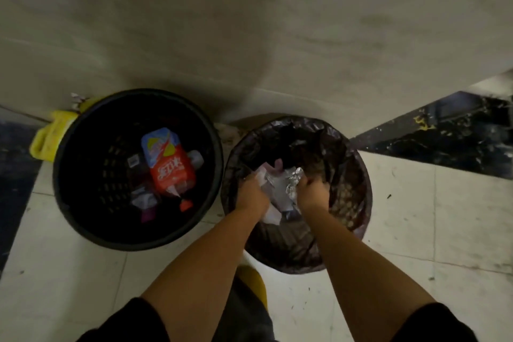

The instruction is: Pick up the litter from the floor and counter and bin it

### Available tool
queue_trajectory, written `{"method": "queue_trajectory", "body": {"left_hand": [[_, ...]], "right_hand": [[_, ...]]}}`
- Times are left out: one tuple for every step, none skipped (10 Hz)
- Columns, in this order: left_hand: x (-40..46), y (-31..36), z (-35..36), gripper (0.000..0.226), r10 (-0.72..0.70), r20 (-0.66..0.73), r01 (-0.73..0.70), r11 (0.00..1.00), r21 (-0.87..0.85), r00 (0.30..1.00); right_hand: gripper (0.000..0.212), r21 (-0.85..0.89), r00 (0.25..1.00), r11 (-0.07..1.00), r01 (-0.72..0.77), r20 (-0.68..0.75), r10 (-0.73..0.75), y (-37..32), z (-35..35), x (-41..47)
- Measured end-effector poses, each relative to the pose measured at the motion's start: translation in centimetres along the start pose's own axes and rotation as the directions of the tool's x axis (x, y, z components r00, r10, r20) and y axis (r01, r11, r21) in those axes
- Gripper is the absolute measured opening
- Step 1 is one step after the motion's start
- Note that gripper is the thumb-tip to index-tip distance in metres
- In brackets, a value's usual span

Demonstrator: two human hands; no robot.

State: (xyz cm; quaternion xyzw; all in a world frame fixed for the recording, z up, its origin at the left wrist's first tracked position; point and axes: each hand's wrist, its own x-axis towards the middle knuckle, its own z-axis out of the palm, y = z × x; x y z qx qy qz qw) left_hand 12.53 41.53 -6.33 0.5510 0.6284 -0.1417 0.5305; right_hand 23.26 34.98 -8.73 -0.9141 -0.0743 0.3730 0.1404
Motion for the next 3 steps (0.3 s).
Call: {"method": "queue_trajectory", "body": {"left_hand": [[2.6,-0.4,1.0,0.051,-0.009,0.064,0.014,0.997,-0.072,0.998],[2.4,-0.2,0.5,0.063,-0.053,0.058,0.063,0.98,-0.189,0.997],[-0.1,-0.3,-1.5,0.071,-0.057,0.049,0.067,0.969,-0.24,0.997]], "right_hand": [[0.044,-0.008,0.998,0.998,-0.066,0.001,0.066,0.6,2.1,1.8],[0.048,0.044,0.992,0.991,-0.126,0.021,0.125,0.3,1.2,1.3],[0.051,0.073,0.994,0.992,-0.1,0.044,0.097,-1.6,-3.0,-2.8]]}}
